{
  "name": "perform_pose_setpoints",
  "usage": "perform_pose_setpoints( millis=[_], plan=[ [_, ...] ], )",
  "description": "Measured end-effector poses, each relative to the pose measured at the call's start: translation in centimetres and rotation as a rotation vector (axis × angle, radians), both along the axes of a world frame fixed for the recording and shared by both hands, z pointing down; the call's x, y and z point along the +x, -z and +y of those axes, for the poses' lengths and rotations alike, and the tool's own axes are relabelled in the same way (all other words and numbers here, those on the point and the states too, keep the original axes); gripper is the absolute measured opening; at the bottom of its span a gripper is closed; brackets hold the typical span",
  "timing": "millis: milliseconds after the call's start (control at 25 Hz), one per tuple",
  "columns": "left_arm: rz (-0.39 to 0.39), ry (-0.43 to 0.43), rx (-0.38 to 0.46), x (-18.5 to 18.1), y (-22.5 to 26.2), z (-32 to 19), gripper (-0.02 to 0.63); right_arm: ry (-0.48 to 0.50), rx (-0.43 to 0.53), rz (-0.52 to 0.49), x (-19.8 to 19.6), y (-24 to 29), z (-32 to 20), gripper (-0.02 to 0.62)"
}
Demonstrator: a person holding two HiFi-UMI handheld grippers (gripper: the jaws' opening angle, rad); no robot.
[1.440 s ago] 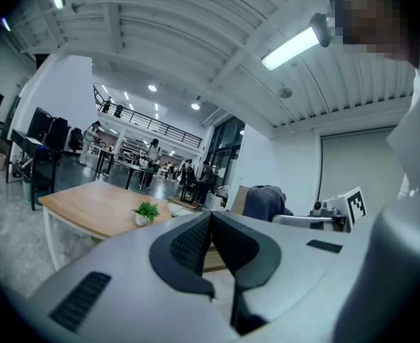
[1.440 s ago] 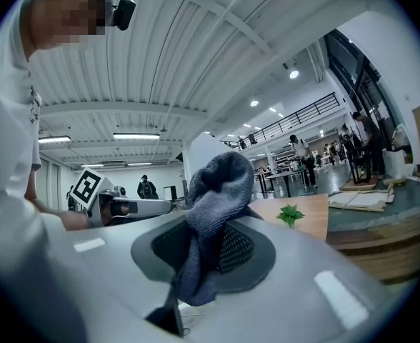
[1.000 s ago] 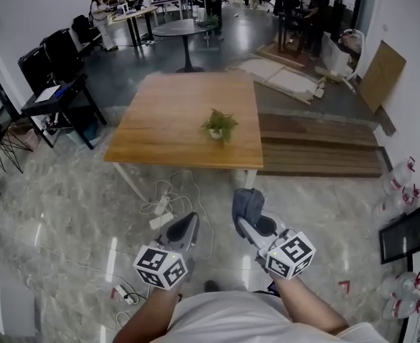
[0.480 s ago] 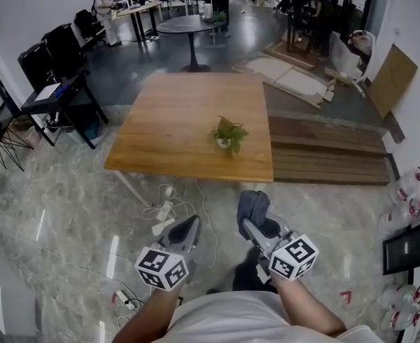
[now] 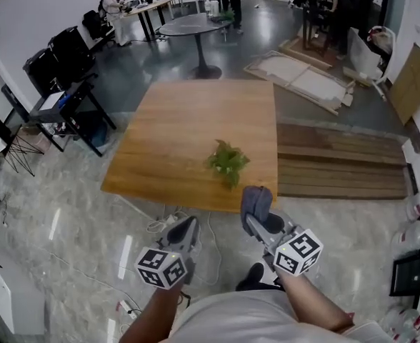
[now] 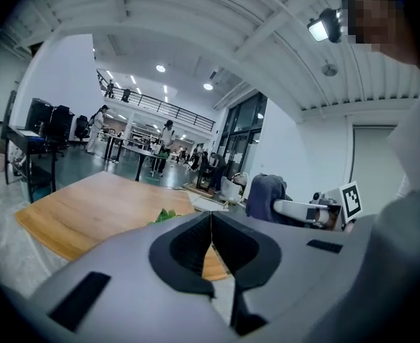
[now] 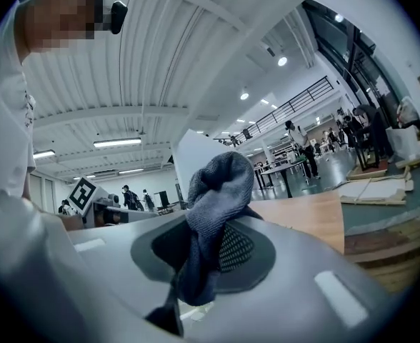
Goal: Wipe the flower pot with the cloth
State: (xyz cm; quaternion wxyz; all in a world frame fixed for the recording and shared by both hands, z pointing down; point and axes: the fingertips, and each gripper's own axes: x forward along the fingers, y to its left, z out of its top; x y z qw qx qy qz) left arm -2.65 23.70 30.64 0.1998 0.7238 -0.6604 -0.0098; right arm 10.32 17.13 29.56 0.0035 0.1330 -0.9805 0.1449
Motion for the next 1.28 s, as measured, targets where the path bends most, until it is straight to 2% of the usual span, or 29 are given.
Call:
perform_pose_setpoints(
  millis=[320,560,680,880,960,1160,1280],
  plan=[
    [0.034,0.023,-0.084,-0.3,-1.5,-10.5,0.008,-0.01,-0.024,0.008,2.1,0.0,-11.0,0.064],
    [0.092,0.055,-0.172,-2.7,-4.7,-16.4,0.009,-0.041,-0.061,0.021,1.7,-0.6,-16.8,0.064],
    [0.145,0.075,-0.218,-4.3,-7.3,-19.1,0.009,-0.057,-0.066,0.039,1.5,-1.5,-19.2,0.064],
    [0.226,0.088,-0.313,-9.2,-12.2,-23.7,0.01,-0.102,-0.092,0.08,-1.4,-2.6,-23.7,0.064],
    [0.243,0.082,-0.345,-11.3,-14.2,-25.8,0.05,-0.116,-0.1,0.099,-3.1,-3.5,-25.4,0.064],
    [0.248,0.051,-0.424,-16.5,-18.5,-31.2,0.073,-0.155,-0.136,0.152,-7.4,-6.1,-29.4,0.064],
    [0.222,-0.002,-0.483,-18.6,-21.1,-34.5,0.087,-0.185,-0.162,0.178,-9.3,-7.8,-31.3,0.064]
  ],
)
